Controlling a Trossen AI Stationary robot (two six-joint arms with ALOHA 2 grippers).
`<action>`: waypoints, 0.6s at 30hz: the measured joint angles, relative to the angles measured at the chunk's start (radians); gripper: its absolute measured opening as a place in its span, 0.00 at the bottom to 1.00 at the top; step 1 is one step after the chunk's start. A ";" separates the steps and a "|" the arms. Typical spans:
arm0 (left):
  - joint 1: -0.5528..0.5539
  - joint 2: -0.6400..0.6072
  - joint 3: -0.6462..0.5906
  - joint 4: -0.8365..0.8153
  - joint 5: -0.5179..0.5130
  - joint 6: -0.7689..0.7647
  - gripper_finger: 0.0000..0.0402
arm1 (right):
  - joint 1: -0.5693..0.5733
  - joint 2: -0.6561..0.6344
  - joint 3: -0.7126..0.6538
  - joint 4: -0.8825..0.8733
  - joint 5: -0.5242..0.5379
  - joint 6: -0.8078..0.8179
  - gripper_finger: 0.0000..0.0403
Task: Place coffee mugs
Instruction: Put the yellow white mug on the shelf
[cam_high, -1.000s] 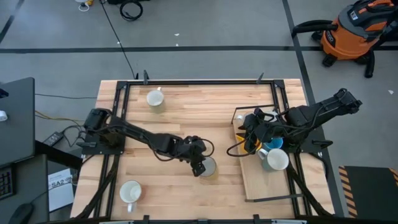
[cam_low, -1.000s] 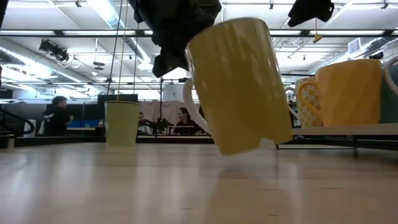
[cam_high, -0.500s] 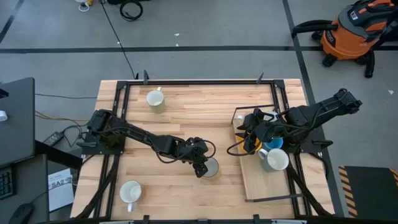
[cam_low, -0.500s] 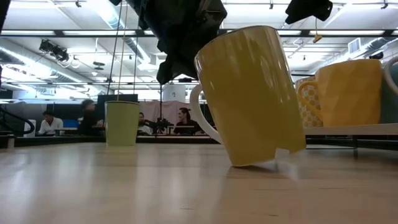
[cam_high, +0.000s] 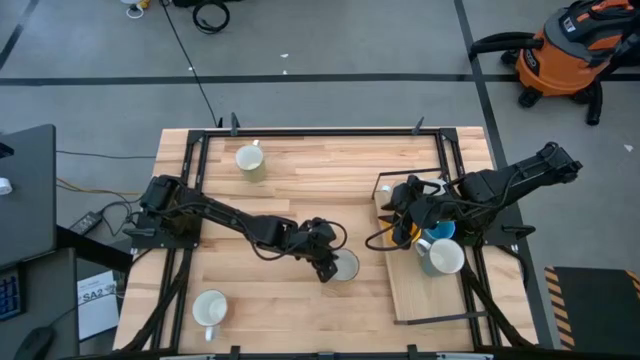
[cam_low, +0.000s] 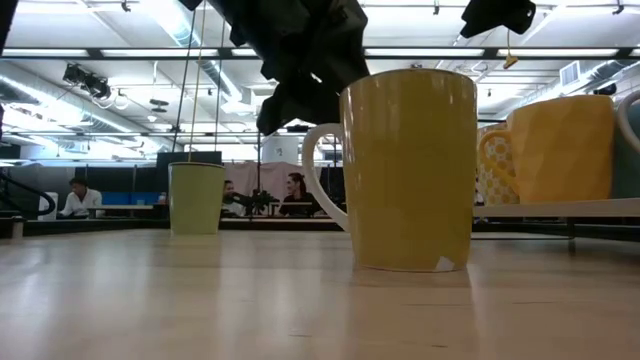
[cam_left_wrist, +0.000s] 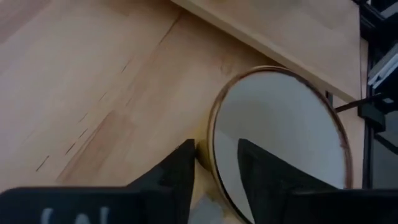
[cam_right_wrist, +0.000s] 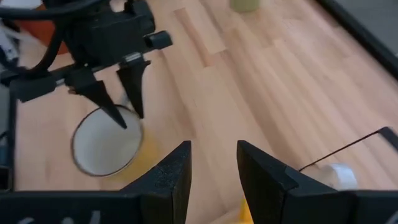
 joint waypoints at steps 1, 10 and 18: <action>0.000 0.000 0.000 0.002 0.000 0.009 0.34 | 0.000 0.000 0.000 0.006 -0.015 0.000 0.33; 0.026 -0.028 -0.001 -0.003 0.050 0.109 0.38 | 0.000 0.000 0.000 0.172 -0.157 0.000 0.33; 0.040 -0.160 -0.001 -0.093 0.047 0.347 0.38 | 0.000 0.022 0.000 0.367 -0.236 -0.030 0.33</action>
